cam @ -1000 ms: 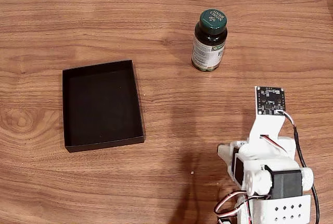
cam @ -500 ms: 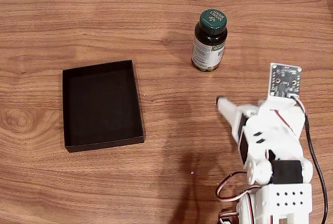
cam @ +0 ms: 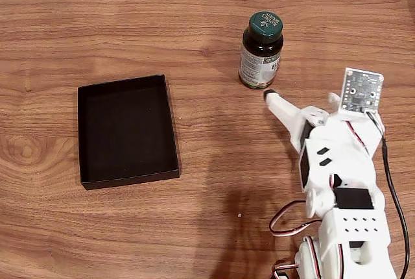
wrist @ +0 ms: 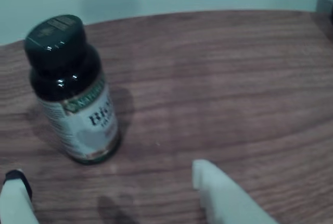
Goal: Pick up the pill bottle and place it in the black box.
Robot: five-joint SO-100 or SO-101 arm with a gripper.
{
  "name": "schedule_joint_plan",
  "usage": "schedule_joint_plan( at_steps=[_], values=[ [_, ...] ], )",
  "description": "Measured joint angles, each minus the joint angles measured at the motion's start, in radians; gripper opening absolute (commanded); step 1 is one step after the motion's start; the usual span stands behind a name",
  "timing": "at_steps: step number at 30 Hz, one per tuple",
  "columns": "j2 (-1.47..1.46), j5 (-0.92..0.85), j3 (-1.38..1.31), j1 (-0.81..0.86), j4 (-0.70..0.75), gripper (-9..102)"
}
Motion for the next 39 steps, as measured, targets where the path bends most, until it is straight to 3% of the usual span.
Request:
schedule_joint_plan(
  at_steps=[11, 39],
  values=[
    [-0.195, 0.0, -0.003, -0.101, -0.201, 40],
    [-0.986, 0.0, -0.37, -0.087, -0.66, 40]
  ],
)
